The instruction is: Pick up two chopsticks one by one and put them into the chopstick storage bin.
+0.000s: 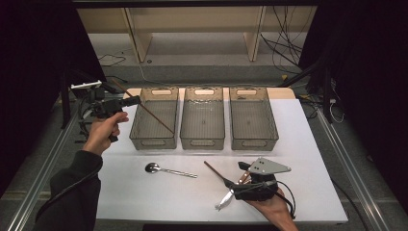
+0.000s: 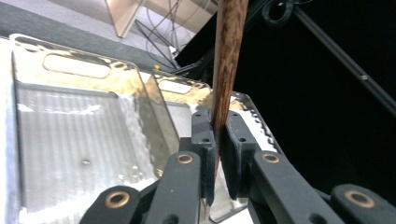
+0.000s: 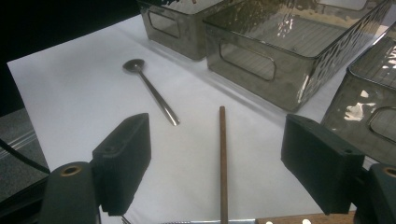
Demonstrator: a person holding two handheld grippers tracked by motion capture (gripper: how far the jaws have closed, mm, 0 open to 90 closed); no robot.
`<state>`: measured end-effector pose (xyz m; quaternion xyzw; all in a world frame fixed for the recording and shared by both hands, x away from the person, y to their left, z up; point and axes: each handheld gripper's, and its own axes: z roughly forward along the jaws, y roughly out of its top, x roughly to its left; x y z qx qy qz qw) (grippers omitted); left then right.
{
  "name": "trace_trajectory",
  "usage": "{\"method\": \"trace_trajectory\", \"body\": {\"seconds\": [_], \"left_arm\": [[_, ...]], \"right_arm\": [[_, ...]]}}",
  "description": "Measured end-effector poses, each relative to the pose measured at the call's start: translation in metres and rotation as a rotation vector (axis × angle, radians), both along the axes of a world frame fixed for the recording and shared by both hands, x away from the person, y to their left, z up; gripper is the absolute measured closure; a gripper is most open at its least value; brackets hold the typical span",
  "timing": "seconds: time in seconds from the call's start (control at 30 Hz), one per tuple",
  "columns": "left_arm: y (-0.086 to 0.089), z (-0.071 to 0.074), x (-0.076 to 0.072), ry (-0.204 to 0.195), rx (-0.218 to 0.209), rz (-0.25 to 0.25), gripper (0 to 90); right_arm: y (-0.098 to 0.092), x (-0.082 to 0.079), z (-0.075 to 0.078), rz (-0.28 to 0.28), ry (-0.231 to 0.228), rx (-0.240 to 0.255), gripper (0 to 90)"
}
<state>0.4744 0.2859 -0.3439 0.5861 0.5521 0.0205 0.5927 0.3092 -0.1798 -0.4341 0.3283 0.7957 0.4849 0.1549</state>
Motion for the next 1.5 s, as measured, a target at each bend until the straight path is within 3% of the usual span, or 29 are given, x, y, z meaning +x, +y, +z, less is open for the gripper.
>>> {"method": "trace_trajectory", "body": {"seconds": [0.13,0.53,0.77,1.1,1.5], "left_arm": [[0.0,0.001,0.009,0.027,0.043,0.009,84.0],[-0.011,-0.017,0.029,0.086,0.121,0.018,84.0],[-0.016,-0.028,0.036,0.113,0.127,0.013,83.9],[-0.026,-0.039,0.046,0.161,0.177,-0.006,83.9],[-0.034,-0.045,0.052,0.193,0.184,-0.028,83.7]], "right_arm": [[-0.001,0.0,0.0,0.0,0.004,-0.003,24.9],[-0.004,0.0,0.001,-0.002,-0.001,0.003,24.9],[-0.003,-0.001,0.001,0.001,-0.001,0.003,25.0],[-0.004,0.0,0.001,0.0,0.001,0.004,25.1],[-0.004,0.0,0.0,0.002,0.002,0.003,25.2]]}}
